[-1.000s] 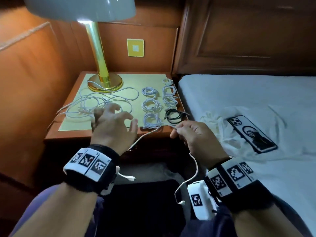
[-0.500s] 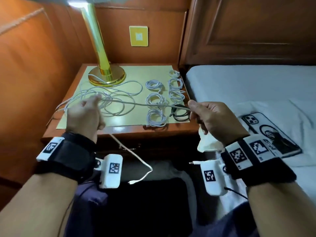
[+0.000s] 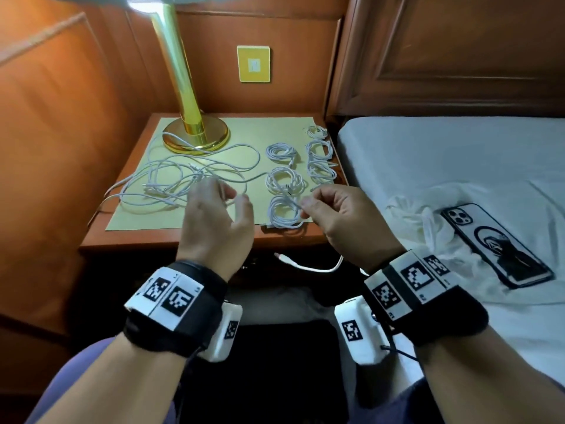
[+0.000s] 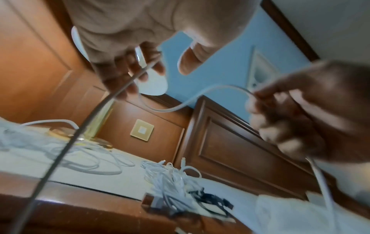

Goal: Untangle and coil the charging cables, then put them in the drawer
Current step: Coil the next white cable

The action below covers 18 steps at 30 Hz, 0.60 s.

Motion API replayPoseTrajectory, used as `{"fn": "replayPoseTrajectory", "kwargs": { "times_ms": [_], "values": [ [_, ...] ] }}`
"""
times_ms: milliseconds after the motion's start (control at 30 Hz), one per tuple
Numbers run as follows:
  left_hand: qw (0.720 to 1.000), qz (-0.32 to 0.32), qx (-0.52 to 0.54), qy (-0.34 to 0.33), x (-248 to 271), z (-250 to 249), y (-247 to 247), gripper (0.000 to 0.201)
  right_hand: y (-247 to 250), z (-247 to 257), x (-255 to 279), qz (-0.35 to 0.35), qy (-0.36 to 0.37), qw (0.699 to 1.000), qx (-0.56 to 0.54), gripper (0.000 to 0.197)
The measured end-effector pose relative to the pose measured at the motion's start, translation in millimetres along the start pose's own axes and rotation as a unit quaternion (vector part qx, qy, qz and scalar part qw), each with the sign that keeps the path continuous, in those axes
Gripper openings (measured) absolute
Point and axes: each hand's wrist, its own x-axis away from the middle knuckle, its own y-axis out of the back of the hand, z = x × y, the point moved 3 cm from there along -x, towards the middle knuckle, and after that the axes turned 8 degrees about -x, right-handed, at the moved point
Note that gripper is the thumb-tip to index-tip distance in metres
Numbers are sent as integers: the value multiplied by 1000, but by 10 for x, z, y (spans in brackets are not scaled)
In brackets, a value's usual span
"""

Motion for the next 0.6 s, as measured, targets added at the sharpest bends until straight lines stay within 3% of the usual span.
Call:
{"fn": "replayPoseTrajectory", "kwargs": {
  "times_ms": [33,100,167,233,300,367,433,500,600],
  "values": [
    [999,-4,6,34,-41,36,31,20,26,-16,-10,-12,4,1000,-3,29],
    [997,7,-3,82,-78,118,68,50,67,-56,-35,-23,4,1000,-10,27],
    [998,19,-17,56,-59,132,65,75,60,-75,-48,-16,5,1000,-10,24],
    [998,31,-8,-56,-6,60,34,72,-1,-67,-46,8,17,1000,-2,21],
    [981,86,39,-171,63,-22,-20,56,-69,-76,-41,38,27,999,-3,18],
    [962,145,104,-209,126,-81,-40,32,-101,-71,-44,50,31,998,-33,14],
    [949,200,130,-205,127,-87,-59,27,-76,-51,-58,47,27,996,-70,11],
    [951,207,152,-174,73,-21,-43,30,-2,-47,-75,46,4,996,-79,11],
    [972,86,217,-24,-185,292,74,24,166,-111,-102,27,-67,993,-94,24]
  ]
}}
